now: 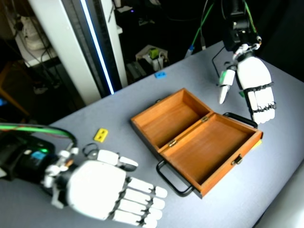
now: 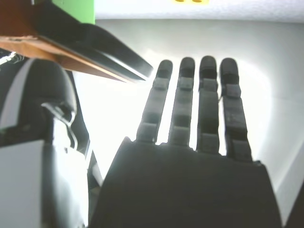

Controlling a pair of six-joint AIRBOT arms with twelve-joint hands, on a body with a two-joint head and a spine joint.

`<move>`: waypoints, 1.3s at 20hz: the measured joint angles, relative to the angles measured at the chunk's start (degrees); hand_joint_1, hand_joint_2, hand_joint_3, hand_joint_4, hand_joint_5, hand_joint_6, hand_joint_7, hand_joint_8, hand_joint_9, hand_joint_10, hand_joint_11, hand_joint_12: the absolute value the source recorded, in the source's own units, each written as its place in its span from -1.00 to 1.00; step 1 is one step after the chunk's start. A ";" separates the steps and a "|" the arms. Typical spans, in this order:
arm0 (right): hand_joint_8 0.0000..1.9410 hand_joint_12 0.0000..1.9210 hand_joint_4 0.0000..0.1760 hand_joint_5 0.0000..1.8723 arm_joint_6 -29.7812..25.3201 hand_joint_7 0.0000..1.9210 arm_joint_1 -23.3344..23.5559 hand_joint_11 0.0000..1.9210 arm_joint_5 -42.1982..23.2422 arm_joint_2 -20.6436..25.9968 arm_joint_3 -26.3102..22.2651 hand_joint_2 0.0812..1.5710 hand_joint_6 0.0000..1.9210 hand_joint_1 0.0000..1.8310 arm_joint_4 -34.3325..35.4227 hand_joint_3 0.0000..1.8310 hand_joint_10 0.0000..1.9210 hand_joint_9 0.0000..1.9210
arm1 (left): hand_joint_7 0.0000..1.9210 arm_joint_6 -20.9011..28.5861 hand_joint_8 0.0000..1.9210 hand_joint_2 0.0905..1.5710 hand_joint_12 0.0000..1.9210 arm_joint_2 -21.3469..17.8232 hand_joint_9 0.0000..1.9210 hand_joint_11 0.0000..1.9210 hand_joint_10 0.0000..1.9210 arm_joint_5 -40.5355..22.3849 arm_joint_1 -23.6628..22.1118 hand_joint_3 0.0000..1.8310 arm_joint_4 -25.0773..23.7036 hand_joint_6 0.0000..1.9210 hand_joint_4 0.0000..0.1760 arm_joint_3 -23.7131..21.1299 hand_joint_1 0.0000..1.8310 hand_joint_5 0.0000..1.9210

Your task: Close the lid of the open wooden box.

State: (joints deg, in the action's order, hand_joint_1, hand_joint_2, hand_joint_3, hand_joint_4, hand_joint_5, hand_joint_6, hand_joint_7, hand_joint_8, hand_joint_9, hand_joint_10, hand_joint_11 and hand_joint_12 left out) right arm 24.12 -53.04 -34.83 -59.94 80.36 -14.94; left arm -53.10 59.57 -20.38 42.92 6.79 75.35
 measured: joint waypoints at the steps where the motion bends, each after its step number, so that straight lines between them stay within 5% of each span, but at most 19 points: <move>1: -1.00 -0.98 -1.00 -0.91 -0.07 -0.94 0.63 -0.93 0.48 -0.28 0.31 0.84 -0.99 -0.91 -0.76 -1.00 -1.00 -0.99 | -0.95 0.00 -1.00 0.39 -0.94 0.46 -0.90 -0.89 -1.00 1.18 -0.15 -0.99 -0.35 -1.00 -1.00 0.35 -1.00 -1.00; 4: -1.00 -0.98 -1.00 -0.91 -0.02 -0.95 1.40 -0.92 0.92 -1.16 1.33 0.85 -1.00 -0.93 -0.79 -1.00 -1.00 -0.98 | -0.99 0.00 -1.00 0.49 -0.96 1.05 -0.96 -0.93 -1.00 4.02 -0.79 -1.00 -1.51 -1.00 -1.00 1.07 -1.00 -1.00; 7: -1.00 -1.00 -1.00 -0.93 -0.28 -0.97 1.70 -0.95 2.12 -2.45 1.92 0.86 -1.00 -0.96 -1.70 -1.00 -1.00 -1.00 | -1.00 0.02 -1.00 0.60 -1.00 1.81 -1.00 -1.00 -1.00 5.68 -1.68 -0.99 -3.50 -1.00 -1.00 1.68 -0.77 -1.00; 10: -0.99 -0.99 -1.00 -0.91 -0.48 -0.95 1.81 -0.94 2.49 -2.73 2.21 0.87 -0.99 -0.96 -1.92 -0.99 -1.00 -0.99 | -1.00 0.02 -1.00 0.56 -1.00 3.10 -1.00 -1.00 -1.00 8.17 -2.58 -1.00 -5.64 -1.00 -1.00 2.01 -0.85 -1.00; 19: -1.00 -1.00 -1.00 -0.90 -0.94 -0.93 2.47 -0.95 3.06 -3.82 2.89 0.80 -1.00 -1.00 -2.01 -1.00 -1.00 -0.99 | -1.00 0.22 -1.00 0.66 -1.00 2.67 -1.00 -1.00 -1.00 7.06 -2.47 -0.99 -4.83 -1.00 -1.00 1.31 -0.69 -1.00; 26: -1.00 -1.00 -0.97 -0.94 -1.90 -0.96 2.47 -0.97 1.73 -2.95 1.33 0.78 -1.00 -1.00 -1.86 -1.00 -1.00 -1.00 | -0.99 0.57 -1.00 0.61 -1.00 -3.78 -0.99 -1.00 -0.99 -2.89 1.44 -1.00 -2.32 -1.00 -1.00 -6.05 -1.00 -1.00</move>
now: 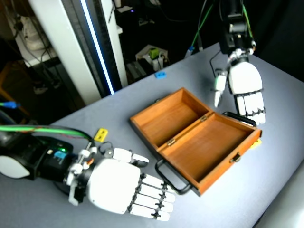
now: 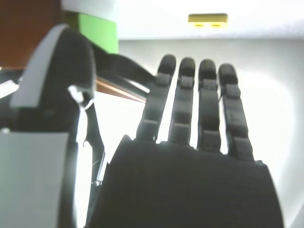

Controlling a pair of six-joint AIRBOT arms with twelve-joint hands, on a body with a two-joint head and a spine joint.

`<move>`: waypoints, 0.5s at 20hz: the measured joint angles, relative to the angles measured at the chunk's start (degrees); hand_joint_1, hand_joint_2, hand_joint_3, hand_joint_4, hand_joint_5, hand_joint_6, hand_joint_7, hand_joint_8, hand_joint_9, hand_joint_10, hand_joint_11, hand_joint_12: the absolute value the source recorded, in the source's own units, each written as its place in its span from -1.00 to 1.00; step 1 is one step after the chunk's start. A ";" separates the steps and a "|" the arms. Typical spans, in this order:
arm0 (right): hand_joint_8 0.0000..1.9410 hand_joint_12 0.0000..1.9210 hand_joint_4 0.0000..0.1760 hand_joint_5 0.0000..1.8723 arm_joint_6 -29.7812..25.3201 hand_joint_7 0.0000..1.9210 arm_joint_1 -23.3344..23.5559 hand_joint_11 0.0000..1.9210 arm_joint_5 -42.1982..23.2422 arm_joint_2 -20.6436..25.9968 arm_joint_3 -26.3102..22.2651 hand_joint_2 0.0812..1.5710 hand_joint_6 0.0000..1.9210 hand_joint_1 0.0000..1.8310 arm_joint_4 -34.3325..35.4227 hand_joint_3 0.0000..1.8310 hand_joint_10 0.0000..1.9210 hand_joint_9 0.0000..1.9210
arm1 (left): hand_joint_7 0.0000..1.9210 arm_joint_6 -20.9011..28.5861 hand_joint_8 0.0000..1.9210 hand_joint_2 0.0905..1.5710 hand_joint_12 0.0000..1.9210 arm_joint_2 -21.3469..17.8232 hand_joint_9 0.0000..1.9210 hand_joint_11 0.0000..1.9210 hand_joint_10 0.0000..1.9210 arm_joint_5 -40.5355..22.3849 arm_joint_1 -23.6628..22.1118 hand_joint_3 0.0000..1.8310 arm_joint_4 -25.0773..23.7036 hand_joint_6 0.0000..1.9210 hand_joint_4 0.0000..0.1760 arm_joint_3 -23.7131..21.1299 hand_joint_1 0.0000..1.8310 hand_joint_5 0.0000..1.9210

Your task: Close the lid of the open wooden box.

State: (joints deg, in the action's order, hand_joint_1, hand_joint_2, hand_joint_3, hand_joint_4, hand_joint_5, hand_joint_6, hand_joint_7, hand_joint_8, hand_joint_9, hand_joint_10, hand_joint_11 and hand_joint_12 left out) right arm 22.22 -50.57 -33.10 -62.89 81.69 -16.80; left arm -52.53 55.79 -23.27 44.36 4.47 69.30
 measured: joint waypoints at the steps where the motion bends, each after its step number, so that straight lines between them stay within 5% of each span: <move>1: -1.00 -1.00 -1.00 -0.92 -0.04 -0.96 0.00 -0.97 -0.50 0.35 -0.26 0.80 -0.99 -1.00 0.04 -1.00 -1.00 -1.00 | -0.99 0.13 -1.00 0.59 -1.00 -0.48 -0.98 -1.00 -0.99 -1.38 0.17 -1.00 0.09 -1.00 -1.00 -0.48 -1.00 -1.00; 10: -0.99 -0.99 -1.00 -0.92 -0.79 -0.94 0.07 -0.96 -4.85 1.27 -1.53 0.77 -0.99 -1.00 -0.68 -1.00 -1.00 -0.99 | -0.95 3.98 -0.99 0.70 -0.99 -1.68 -0.95 -0.97 -0.99 -8.28 1.40 -0.98 -3.37 -0.99 -1.00 -2.86 -1.00 -0.98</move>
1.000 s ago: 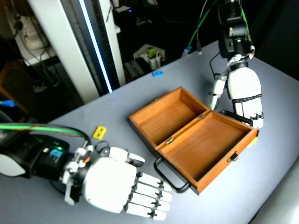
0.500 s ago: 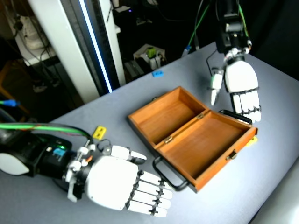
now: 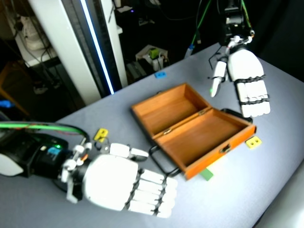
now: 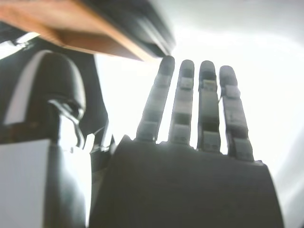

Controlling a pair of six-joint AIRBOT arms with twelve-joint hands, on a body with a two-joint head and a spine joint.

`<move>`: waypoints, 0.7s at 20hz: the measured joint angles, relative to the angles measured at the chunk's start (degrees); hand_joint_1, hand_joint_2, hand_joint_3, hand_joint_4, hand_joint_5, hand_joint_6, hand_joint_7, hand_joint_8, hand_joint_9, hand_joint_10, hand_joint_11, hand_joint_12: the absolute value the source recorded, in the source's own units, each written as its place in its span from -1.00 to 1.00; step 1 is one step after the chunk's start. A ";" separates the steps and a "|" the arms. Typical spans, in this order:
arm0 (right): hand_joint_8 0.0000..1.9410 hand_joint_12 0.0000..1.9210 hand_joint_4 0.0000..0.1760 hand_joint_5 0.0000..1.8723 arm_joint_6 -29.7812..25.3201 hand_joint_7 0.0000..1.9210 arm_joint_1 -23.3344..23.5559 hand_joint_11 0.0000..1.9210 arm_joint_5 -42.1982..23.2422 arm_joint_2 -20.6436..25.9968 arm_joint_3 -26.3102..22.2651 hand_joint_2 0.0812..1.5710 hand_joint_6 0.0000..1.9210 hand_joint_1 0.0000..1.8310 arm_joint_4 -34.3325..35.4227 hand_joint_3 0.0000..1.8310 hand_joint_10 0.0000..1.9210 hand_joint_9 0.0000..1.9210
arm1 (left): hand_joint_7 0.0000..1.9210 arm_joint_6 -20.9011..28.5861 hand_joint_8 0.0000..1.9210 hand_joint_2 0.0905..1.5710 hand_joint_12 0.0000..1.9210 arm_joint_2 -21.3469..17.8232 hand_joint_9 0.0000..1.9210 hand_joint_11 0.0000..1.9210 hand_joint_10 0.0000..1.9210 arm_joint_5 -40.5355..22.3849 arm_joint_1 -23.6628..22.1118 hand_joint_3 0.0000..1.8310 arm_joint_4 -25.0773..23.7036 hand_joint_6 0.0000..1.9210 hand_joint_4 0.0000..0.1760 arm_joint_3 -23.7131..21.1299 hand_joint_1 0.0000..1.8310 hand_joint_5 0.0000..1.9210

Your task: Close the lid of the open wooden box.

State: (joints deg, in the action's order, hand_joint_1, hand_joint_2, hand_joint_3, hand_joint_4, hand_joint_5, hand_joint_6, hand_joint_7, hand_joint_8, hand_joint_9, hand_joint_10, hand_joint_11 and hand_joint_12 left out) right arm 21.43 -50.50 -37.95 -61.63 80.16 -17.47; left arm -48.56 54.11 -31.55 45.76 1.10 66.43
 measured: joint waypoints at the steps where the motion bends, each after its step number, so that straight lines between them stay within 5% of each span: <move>1: -1.00 -0.99 -1.00 -0.92 -0.02 -0.95 0.00 -0.95 -0.20 0.00 -0.02 0.75 -1.00 -1.00 0.09 -1.00 -1.00 -1.00 | -0.94 -0.07 -0.99 0.72 -0.98 0.00 -0.93 -0.96 -0.99 0.39 0.13 -0.98 0.46 -0.99 -1.00 0.24 -1.00 -0.97; 5: -1.00 -0.99 -1.00 -0.92 -0.02 -0.95 0.00 -0.95 -0.35 -0.02 -0.02 0.75 -1.00 -1.00 0.09 -1.00 -1.00 -1.00 | -1.00 -0.02 -1.00 0.60 -1.00 0.00 -0.99 -1.00 -1.00 1.84 0.26 -1.00 0.74 -1.00 -1.00 0.35 -1.00 -1.00; 6: -1.00 -0.99 -1.00 -0.92 -0.02 -0.94 0.00 -0.95 -0.33 0.00 0.00 0.74 -1.00 -1.00 0.13 -1.00 -1.00 -1.00 | -0.93 -0.52 -0.99 0.72 -0.99 0.04 -0.93 -0.99 -0.99 2.36 0.26 -0.99 1.07 -1.00 -1.00 0.98 -1.00 -0.96; 12: -0.99 -0.98 -1.00 -0.90 -0.02 -0.94 0.00 -0.93 -0.31 0.00 -0.02 0.76 -0.99 -1.00 0.11 -0.99 -1.00 -0.98 | -0.94 -7.80 -0.99 0.82 -0.95 -2.93 -0.93 -0.90 -1.00 0.17 2.93 -0.99 10.14 -0.99 -1.00 -0.57 -0.75 -0.96; 14: -0.99 -0.97 -1.00 -0.89 -0.04 -0.93 0.00 -0.91 -0.28 0.13 -0.11 0.77 -0.99 -1.00 -0.02 -0.99 -0.99 -0.97 | -0.92 -8.76 -0.99 0.79 -0.96 -3.89 -0.93 -0.92 -1.00 -0.76 3.98 -1.00 12.63 -1.00 -1.00 -0.55 -0.98 -0.95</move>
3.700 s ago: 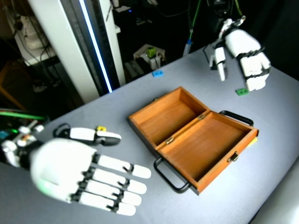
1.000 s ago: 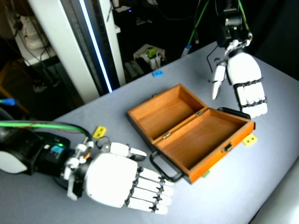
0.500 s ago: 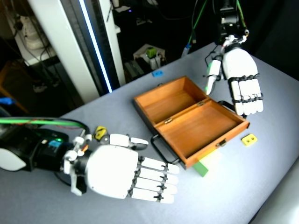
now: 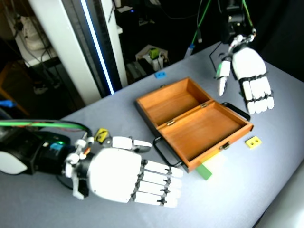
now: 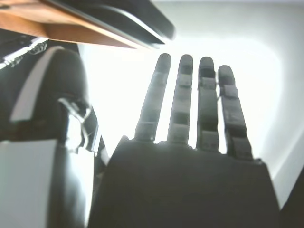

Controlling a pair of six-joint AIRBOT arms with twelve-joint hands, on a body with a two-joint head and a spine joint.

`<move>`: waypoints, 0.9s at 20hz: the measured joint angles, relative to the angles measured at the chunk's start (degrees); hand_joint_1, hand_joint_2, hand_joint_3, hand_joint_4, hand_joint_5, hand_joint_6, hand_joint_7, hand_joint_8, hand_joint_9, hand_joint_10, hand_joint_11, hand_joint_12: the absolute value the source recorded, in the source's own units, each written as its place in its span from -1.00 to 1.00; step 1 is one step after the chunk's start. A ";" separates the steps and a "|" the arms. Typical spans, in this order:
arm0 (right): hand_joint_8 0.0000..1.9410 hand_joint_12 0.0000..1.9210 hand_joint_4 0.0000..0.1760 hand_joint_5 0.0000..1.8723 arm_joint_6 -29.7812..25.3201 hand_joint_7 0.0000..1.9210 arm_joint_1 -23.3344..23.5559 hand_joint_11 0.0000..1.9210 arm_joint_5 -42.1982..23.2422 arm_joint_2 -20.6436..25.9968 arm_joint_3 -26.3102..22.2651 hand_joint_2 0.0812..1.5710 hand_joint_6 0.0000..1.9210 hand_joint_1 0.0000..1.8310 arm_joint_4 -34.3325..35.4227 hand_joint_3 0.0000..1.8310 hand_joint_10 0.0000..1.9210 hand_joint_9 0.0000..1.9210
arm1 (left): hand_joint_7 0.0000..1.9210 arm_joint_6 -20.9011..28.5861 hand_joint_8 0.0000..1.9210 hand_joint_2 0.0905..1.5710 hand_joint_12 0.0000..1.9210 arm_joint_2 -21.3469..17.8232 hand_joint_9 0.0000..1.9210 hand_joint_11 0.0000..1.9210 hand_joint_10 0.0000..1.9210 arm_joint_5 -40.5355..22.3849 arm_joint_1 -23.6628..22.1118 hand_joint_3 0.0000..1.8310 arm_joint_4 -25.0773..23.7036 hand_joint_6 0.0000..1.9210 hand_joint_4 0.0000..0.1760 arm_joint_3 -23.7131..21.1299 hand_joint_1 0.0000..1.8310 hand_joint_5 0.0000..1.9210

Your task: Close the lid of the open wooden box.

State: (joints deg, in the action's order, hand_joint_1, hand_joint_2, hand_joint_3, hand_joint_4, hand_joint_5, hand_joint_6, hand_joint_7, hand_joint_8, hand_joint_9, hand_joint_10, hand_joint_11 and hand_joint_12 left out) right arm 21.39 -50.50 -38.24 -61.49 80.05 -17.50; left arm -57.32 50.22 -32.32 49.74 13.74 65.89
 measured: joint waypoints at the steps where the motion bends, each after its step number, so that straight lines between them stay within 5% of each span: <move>1: -0.99 -0.98 -1.00 -0.90 0.00 -0.93 0.00 -0.91 0.48 0.46 -0.31 0.75 -0.99 -1.00 -0.17 -1.00 -0.99 -0.98 | -0.91 -0.33 -0.99 0.82 -0.95 -0.39 -0.91 -0.89 -0.99 0.22 0.74 -1.00 1.05 -0.99 -1.00 0.00 -0.92 -0.92; 8: -1.00 -0.97 -1.00 -0.89 -0.02 -0.93 -2.99 -0.88 1.16 3.52 -4.02 0.81 -0.99 -1.00 -0.87 -0.99 -1.00 -0.98 | -0.94 -5.31 -1.00 0.66 -0.98 -0.37 -0.92 -0.91 -1.00 4.92 1.92 -1.00 4.31 -1.00 -1.00 0.04 -1.00 -0.95; 14: -0.99 -0.98 -1.00 -0.89 -0.28 -0.93 -5.35 -0.90 0.79 4.94 -6.40 0.79 -0.99 -1.00 -2.80 -1.00 -0.99 -0.97 | -0.90 -5.46 -1.00 0.55 -0.97 1.42 -0.88 -0.85 -1.00 12.72 0.37 -1.00 -1.14 -1.00 -1.00 0.85 -1.00 -0.95; 18: -1.00 -0.99 -1.00 -0.93 -3.43 -0.95 -6.25 -0.92 1.20 4.94 -6.38 0.78 -1.00 -1.00 -5.95 -1.00 -1.00 -0.98 | -0.91 -5.44 -1.00 0.65 -0.97 2.95 -0.86 -0.85 -0.99 15.76 -1.55 -0.98 -4.81 -0.99 -1.00 1.25 -1.00 -0.96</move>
State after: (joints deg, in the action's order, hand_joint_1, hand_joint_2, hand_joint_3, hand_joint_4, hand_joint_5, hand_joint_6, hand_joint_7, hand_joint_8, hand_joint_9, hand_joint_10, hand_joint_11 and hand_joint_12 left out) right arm 17.96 -56.75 -37.04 -56.55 73.67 -23.44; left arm -62.76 53.17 -16.56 48.18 8.93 67.13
